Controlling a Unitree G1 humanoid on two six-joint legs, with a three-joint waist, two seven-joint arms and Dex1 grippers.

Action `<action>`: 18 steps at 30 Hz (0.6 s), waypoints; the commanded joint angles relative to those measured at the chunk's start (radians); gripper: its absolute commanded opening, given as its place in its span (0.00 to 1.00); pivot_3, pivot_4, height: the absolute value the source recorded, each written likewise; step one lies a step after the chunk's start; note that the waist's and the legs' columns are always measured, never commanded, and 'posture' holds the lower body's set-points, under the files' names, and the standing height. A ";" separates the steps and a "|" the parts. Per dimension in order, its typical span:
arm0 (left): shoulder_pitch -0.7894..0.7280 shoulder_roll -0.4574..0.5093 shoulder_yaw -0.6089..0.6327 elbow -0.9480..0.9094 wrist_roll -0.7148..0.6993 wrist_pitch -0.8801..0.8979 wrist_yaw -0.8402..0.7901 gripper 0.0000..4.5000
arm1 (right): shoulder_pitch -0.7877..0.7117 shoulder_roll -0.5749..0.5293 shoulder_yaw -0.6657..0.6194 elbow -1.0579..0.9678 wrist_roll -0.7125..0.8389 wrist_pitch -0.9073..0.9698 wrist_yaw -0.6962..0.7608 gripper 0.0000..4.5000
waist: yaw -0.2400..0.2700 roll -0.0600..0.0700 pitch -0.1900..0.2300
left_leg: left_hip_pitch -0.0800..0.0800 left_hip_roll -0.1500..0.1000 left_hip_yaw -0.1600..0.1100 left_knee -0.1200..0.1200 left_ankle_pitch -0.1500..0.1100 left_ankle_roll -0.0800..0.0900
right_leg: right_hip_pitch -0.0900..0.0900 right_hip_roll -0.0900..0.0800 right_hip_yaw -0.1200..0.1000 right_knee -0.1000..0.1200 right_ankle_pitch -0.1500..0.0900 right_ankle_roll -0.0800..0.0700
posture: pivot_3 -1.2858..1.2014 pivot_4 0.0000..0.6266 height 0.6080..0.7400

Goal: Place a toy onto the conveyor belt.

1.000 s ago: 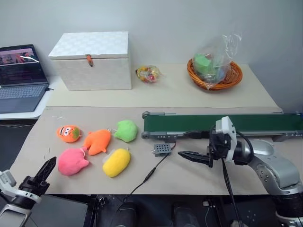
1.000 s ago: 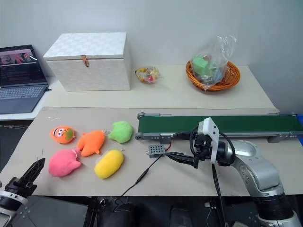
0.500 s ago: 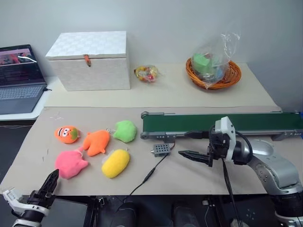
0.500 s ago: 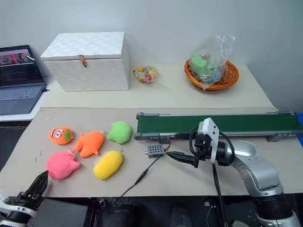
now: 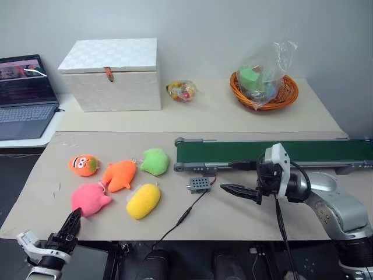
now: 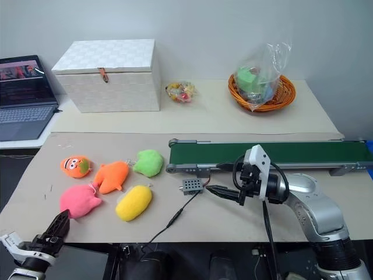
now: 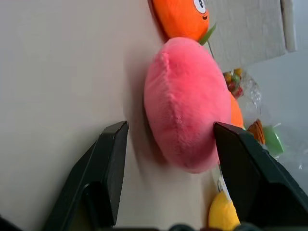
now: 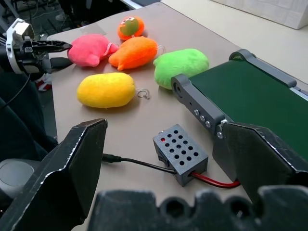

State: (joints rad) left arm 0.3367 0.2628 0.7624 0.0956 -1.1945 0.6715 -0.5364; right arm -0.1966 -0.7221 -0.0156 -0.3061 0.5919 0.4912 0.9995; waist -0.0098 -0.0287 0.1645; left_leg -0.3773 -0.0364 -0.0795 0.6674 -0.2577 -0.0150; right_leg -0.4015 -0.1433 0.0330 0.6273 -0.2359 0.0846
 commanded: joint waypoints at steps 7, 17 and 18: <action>-0.077 -0.083 -0.071 -0.131 -0.029 0.014 0.102 0.66 | -0.019 0.003 -0.028 -0.030 0.010 -0.002 -0.011 1.00 | 0.022 0.001 -0.001 | 0.000 0.000 0.000 0.000 0.000 0.000 | 0.002 0.000 0.000 -0.001 0.000 0.000 | 0.52 0.24 1.00; -0.093 -0.121 -0.117 -0.288 -0.106 0.015 0.244 0.66 | -0.014 0.010 -0.021 -0.021 -0.001 -0.007 -0.022 1.00 | 0.001 -0.001 0.000 | -0.002 0.000 0.000 0.000 0.000 0.000 | -0.001 0.000 0.000 -0.002 0.000 0.000 | 0.52 0.24 1.00; -0.091 -0.122 -0.118 -0.294 -0.110 0.013 0.253 0.66 | -0.014 0.011 -0.021 -0.020 -0.001 -0.006 -0.024 1.00 | 0.001 -0.001 0.000 | -0.002 0.000 0.000 0.000 0.000 0.000 | -0.001 0.000 0.000 -0.001 0.000 0.000 | 0.52 0.24 1.00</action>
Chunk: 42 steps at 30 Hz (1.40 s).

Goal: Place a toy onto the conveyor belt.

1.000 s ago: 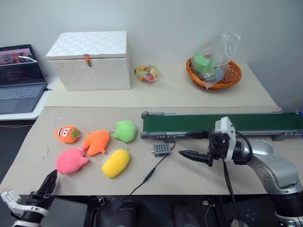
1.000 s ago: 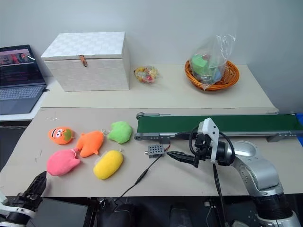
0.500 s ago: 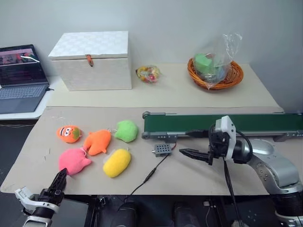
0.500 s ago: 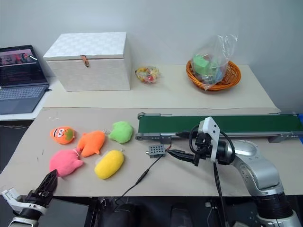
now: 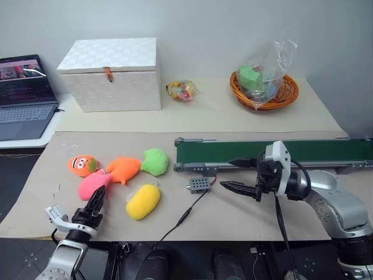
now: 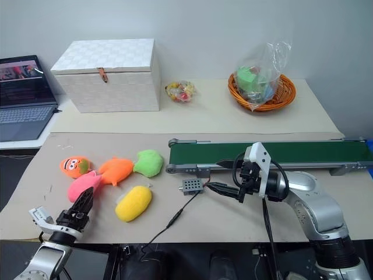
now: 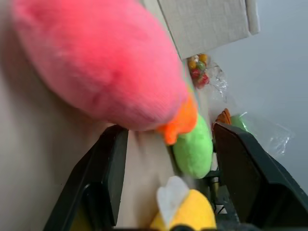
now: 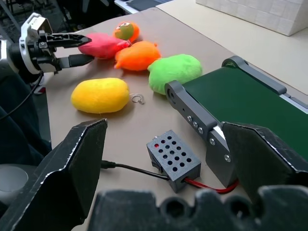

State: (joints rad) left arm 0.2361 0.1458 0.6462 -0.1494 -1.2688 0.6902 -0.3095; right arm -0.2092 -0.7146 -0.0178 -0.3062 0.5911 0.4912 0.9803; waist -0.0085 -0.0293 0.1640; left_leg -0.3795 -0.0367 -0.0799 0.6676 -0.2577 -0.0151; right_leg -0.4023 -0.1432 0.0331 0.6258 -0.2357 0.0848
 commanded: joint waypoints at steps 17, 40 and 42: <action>-0.031 -0.021 0.090 0.102 -0.103 -0.148 0.144 0.66 | -0.014 -0.007 -0.042 -0.015 0.006 -0.004 -0.015 1.00 | -0.002 0.000 0.000 | 0.000 0.000 0.000 0.000 0.000 0.000 | 0.000 0.000 0.000 0.000 0.000 0.000 | 0.52 0.24 1.00; -0.068 -0.005 0.098 0.162 -0.049 -0.205 0.182 0.03 | -0.016 0.005 -0.045 0.005 -0.014 -0.010 -0.043 1.00 | -0.003 0.000 0.000 | 0.000 0.000 0.000 0.000 0.000 0.000 | 0.000 0.000 0.000 -0.001 0.000 0.000 | 0.52 0.24 1.00; -0.080 0.001 0.093 0.146 -0.034 -0.215 0.189 0.03 | -0.016 0.009 -0.036 0.015 -0.023 -0.014 -0.041 1.00 | -0.003 0.000 0.000 | 0.000 0.000 0.000 0.000 0.000 0.000 | 0.000 0.000 0.000 0.000 0.000 0.000 | 0.52 0.24 1.00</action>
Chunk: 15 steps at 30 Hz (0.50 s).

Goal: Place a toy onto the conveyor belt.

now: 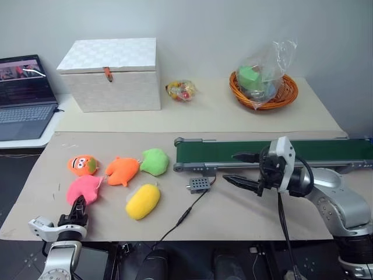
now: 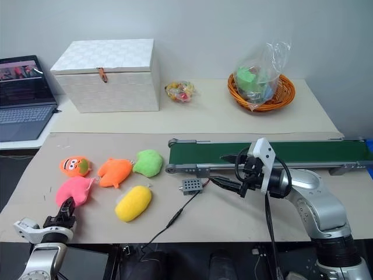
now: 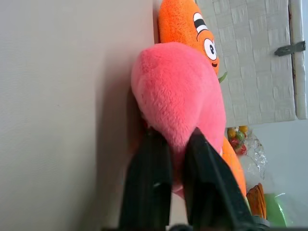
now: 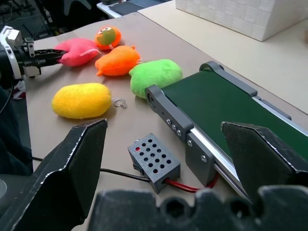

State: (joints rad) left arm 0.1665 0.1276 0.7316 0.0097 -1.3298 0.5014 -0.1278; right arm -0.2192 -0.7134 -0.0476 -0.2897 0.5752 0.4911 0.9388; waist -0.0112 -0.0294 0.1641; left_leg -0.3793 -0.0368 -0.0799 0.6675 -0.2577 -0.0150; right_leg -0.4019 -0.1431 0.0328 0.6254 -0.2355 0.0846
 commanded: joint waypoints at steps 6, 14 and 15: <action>-0.039 0.069 -0.035 -0.361 -0.038 -0.003 0.030 0.03 | -0.016 0.019 0.008 0.031 -0.029 -0.021 0.011 1.00 | 0.000 -0.006 0.003 | -0.001 0.000 0.000 0.000 0.000 0.000 | -0.001 0.000 0.000 0.000 0.000 0.000 | 0.52 0.24 1.00; -0.121 0.527 -0.358 -0.477 0.411 0.115 -0.032 0.03 | -0.029 0.047 0.024 0.071 -0.048 -0.037 0.019 1.00 | 0.000 -0.002 0.003 | 0.000 0.000 0.000 -0.001 0.000 -0.001 | -0.001 0.002 0.000 0.001 0.000 -0.001 | 0.52 0.24 1.00; -0.137 0.592 -0.440 -0.480 0.530 0.108 -0.025 0.03 | -0.028 0.052 0.022 0.071 -0.048 -0.037 0.016 1.00 | -0.001 -0.002 0.003 | 0.000 0.000 0.000 -0.001 0.000 -0.001 | -0.001 0.002 0.001 0.000 0.000 -0.001 | 0.52 0.24 1.00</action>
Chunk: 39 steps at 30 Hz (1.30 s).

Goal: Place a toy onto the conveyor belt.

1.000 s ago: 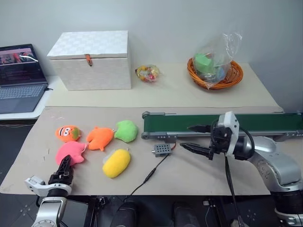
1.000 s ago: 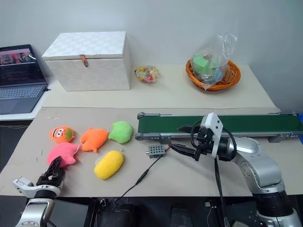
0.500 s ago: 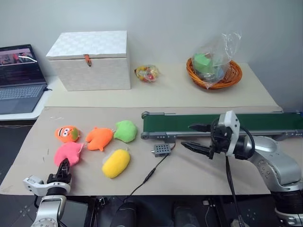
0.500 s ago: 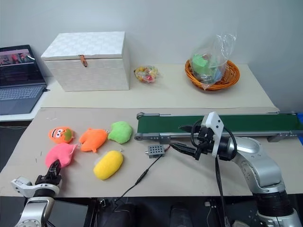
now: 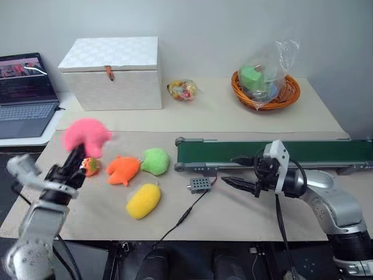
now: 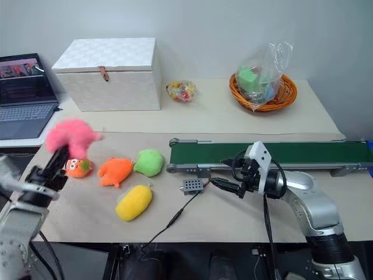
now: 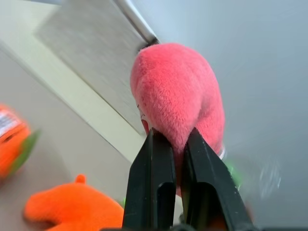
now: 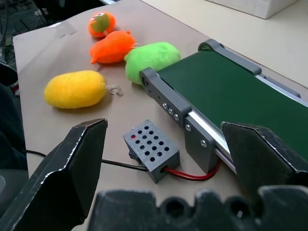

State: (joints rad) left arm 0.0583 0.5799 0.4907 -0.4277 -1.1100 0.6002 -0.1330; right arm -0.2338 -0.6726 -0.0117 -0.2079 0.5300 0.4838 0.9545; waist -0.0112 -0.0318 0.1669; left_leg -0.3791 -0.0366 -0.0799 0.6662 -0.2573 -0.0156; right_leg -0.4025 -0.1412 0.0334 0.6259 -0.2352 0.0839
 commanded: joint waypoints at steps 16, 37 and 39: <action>-0.651 0.307 -1.052 0.509 2.032 -0.888 0.559 0.03 | 0.039 0.028 -0.063 -0.062 0.007 -0.025 -0.024 1.00 | 0.005 -0.001 0.002 | -0.011 0.002 0.001 -0.006 0.002 -0.003 | -0.010 0.003 0.001 -0.009 0.002 0.000 | 0.52 0.24 1.00; -1.070 0.045 -1.372 1.345 2.405 -1.303 0.917 0.03 | 0.057 0.013 -0.131 -0.119 0.044 0.009 -0.078 1.00 | 0.000 -0.002 0.002 | -0.021 0.001 0.001 0.006 0.004 -0.006 | -0.020 0.002 0.001 0.005 0.003 0.002 | 0.52 0.24 1.00; -1.071 0.036 -1.390 1.369 2.411 -1.316 0.915 0.03 | 0.056 0.014 -0.132 -0.121 0.050 0.014 -0.080 1.00 | 0.000 -0.002 0.002 | -0.021 0.001 0.000 0.009 0.004 -0.006 | -0.019 0.002 0.000 0.005 0.003 0.002 | 0.52 0.24 1.00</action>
State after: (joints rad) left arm -0.9905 0.6205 -0.8845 0.9253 1.2926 -0.6967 0.7716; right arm -0.1664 -0.6542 -0.1115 -0.2934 0.5571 0.4974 0.8786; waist -0.0109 -0.0336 0.1692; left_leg -0.4001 -0.0360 -0.0794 0.6763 -0.2533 -0.0212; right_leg -0.4215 -0.1391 0.0339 0.6314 -0.2323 0.0858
